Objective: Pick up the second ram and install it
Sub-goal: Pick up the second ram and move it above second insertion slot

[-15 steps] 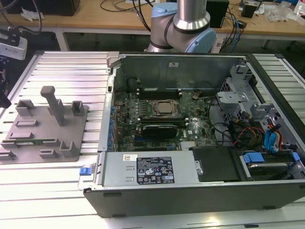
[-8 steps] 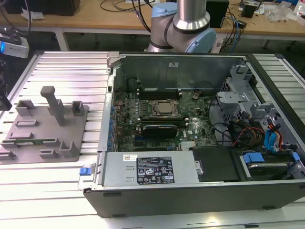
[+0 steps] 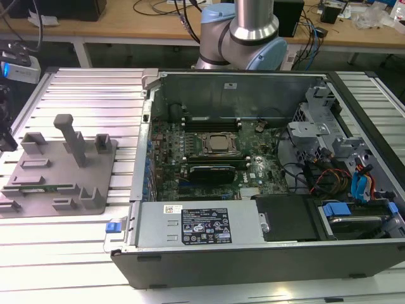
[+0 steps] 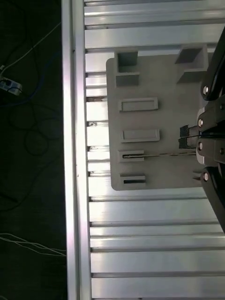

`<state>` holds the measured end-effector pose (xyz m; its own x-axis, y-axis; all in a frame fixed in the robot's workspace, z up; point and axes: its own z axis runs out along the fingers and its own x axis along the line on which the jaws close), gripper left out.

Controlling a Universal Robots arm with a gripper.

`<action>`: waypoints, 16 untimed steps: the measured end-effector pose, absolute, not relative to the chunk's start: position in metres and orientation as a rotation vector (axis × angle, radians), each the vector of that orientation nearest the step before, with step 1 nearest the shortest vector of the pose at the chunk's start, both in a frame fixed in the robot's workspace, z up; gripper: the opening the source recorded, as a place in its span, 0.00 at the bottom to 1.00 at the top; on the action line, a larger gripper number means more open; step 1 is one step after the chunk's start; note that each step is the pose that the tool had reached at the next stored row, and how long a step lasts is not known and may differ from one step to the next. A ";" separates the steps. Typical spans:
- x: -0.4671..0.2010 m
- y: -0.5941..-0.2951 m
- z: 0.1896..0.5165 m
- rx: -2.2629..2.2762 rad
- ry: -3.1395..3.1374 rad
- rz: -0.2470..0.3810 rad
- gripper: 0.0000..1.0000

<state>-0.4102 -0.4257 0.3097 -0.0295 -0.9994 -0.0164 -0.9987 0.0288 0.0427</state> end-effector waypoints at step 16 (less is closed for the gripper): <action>-0.410 -0.439 0.277 2.179 -2.244 -0.070 0.08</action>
